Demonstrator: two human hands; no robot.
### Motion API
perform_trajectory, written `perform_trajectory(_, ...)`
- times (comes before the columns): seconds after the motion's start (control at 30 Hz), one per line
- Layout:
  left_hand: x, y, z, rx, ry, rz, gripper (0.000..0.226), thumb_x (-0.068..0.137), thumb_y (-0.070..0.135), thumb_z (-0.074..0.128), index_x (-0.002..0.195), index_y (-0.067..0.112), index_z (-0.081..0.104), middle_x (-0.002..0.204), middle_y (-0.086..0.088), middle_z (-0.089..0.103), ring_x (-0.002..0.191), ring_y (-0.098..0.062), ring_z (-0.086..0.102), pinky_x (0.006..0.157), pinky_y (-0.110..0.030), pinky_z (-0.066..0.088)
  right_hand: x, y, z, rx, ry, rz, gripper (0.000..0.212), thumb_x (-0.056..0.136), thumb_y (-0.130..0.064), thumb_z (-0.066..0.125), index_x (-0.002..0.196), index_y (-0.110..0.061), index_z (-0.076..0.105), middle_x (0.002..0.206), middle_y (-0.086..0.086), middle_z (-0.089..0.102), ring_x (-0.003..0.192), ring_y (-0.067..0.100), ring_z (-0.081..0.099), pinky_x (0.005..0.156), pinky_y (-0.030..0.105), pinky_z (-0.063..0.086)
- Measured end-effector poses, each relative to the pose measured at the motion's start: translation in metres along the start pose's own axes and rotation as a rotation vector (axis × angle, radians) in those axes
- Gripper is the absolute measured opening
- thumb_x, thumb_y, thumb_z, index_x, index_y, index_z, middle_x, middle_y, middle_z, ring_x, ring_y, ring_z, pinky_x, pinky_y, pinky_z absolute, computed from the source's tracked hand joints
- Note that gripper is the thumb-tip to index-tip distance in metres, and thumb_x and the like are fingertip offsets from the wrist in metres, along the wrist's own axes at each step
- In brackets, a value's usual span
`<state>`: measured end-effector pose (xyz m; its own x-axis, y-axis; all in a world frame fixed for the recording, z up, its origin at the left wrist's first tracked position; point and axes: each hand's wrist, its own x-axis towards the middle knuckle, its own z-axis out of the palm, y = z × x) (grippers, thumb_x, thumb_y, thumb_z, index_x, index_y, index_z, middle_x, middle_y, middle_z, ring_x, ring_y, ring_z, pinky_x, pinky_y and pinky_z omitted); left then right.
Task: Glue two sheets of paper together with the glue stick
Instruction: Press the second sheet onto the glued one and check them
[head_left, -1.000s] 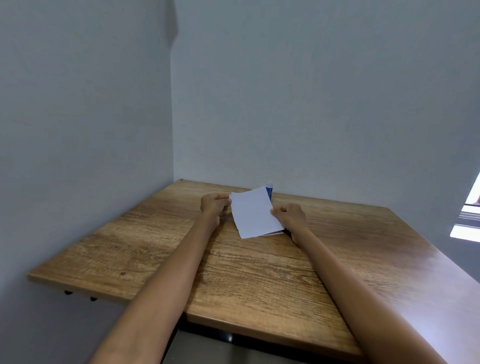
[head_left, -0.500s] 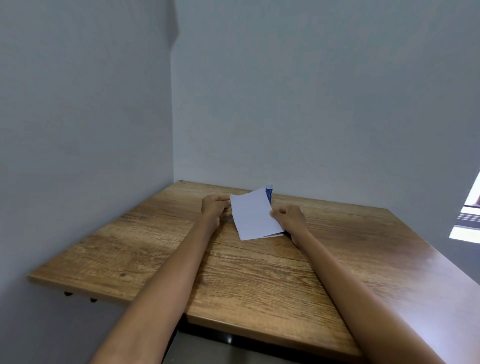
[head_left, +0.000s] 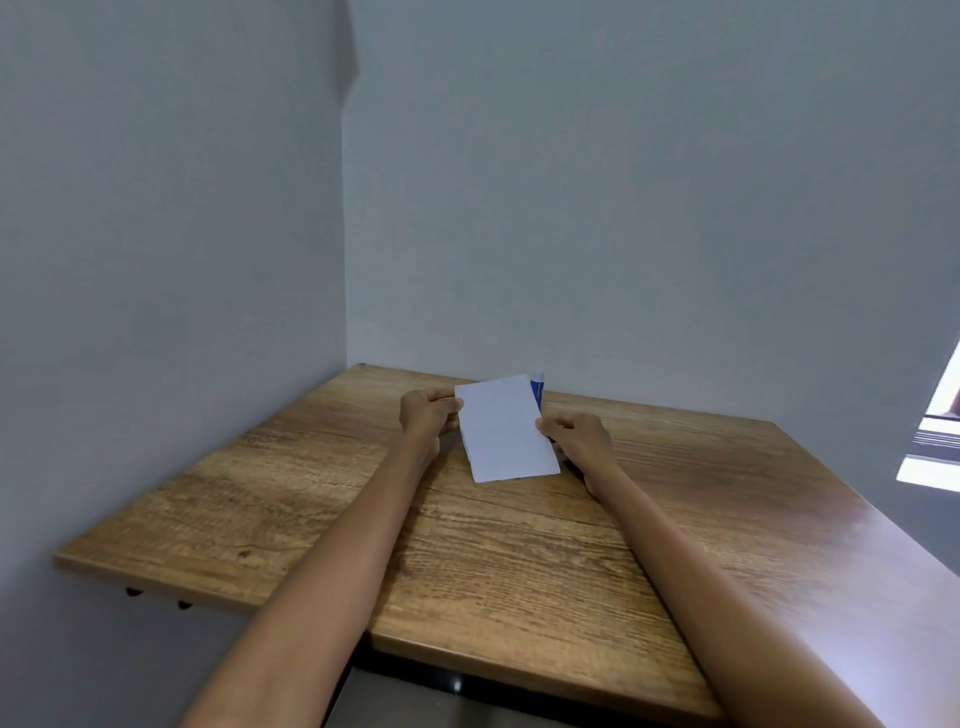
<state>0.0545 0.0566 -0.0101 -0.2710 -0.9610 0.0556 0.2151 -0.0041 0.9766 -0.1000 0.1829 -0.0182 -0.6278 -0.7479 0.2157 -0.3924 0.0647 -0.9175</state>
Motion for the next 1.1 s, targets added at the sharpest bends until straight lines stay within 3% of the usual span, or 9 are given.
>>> perform_trajectory(0.13,-0.003,0.004,0.0,-0.017,-0.011,0.044,0.022,0.084,-0.007,0.06,0.105,-0.006,0.065,0.094,-0.018,0.069,0.075,-0.023,0.064,0.068,-0.029,0.055,-0.001,-0.002,-0.01,0.103,-0.033,0.045,0.031,0.088,-0.035,0.061,0.058,-0.026,0.06,0.055,-0.003,0.054,0.046,0.011,0.04,0.052,0.024,0.038)
perform_trajectory(0.2,-0.005,0.007,0.001,-0.017,-0.034,0.064,0.021,0.084,-0.007,0.059,0.105,-0.008,0.064,0.086,-0.015,0.068,0.069,-0.02,0.062,0.065,-0.028,0.053,-0.001,-0.004,-0.014,0.088,-0.102,0.07,0.034,0.087,-0.043,0.06,0.06,-0.023,0.068,0.055,-0.002,0.054,0.045,0.009,0.039,0.046,0.018,0.038)
perform_trajectory(0.3,-0.008,0.009,0.003,-0.006,-0.049,0.076,0.021,0.084,-0.007,0.06,0.104,-0.01,0.064,0.08,-0.012,0.065,0.063,-0.018,0.06,0.056,-0.023,0.051,0.001,-0.006,-0.018,0.073,-0.162,0.112,0.048,0.081,-0.058,0.058,0.086,-0.014,0.075,0.073,0.003,0.065,0.048,0.007,0.042,0.049,0.018,0.039)
perform_trajectory(0.37,-0.009,0.009,0.003,-0.008,-0.046,0.08,0.021,0.084,-0.006,0.061,0.105,-0.009,0.064,0.076,-0.01,0.064,0.057,-0.013,0.059,0.05,-0.019,0.05,0.003,-0.006,-0.019,0.075,-0.166,0.113,0.054,0.081,-0.063,0.055,0.093,-0.014,0.074,0.09,0.007,0.073,0.053,0.007,0.045,0.054,0.021,0.04)
perform_trajectory(0.5,-0.011,0.011,0.005,-0.012,-0.079,0.089,0.022,0.084,-0.007,0.06,0.106,-0.009,0.064,0.072,-0.008,0.063,0.055,-0.013,0.056,0.045,-0.016,0.048,0.006,-0.003,-0.02,0.158,-0.141,0.136,0.079,0.08,-0.067,0.053,0.113,0.004,0.06,0.088,0.007,0.058,0.061,0.011,0.042,0.055,0.024,0.039)
perform_trajectory(0.67,-0.012,0.011,0.004,0.002,-0.068,0.099,0.027,0.084,-0.006,0.06,0.111,-0.008,0.063,0.097,-0.022,0.068,0.074,-0.023,0.063,0.061,-0.024,0.054,0.002,-0.006,-0.02,0.095,-0.297,0.059,0.05,0.081,-0.052,0.063,0.104,-0.008,0.071,0.087,0.003,0.063,0.056,0.005,0.043,0.045,0.013,0.034)
perform_trajectory(0.77,-0.013,0.011,0.004,0.001,-0.042,0.107,0.027,0.084,-0.006,0.06,0.111,-0.007,0.063,0.105,-0.024,0.068,0.085,-0.027,0.065,0.068,-0.029,0.055,0.001,-0.006,-0.02,0.098,-0.236,0.075,0.041,0.081,-0.052,0.064,0.099,-0.017,0.073,0.084,-0.004,0.07,0.06,0.004,0.048,0.047,0.014,0.04)
perform_trajectory(0.97,-0.015,0.012,0.007,0.022,-0.052,0.125,0.025,0.084,-0.006,0.061,0.108,-0.006,0.064,0.102,-0.023,0.069,0.075,-0.023,0.065,0.059,-0.022,0.056,0.003,-0.003,-0.019,0.092,-0.214,0.073,0.023,0.081,-0.029,0.072,0.066,-0.015,0.063,0.067,-0.008,0.069,0.048,0.003,0.044,0.041,0.011,0.038)
perform_trajectory(1.1,-0.016,0.014,0.009,0.024,-0.057,0.125,0.024,0.085,-0.003,0.062,0.108,-0.005,0.064,0.088,-0.015,0.068,0.062,-0.013,0.064,0.049,-0.016,0.054,0.004,-0.002,-0.019,0.085,-0.145,0.072,0.023,0.082,-0.027,0.072,0.07,-0.009,0.062,0.077,0.002,0.07,0.052,0.008,0.047,0.048,0.017,0.04)
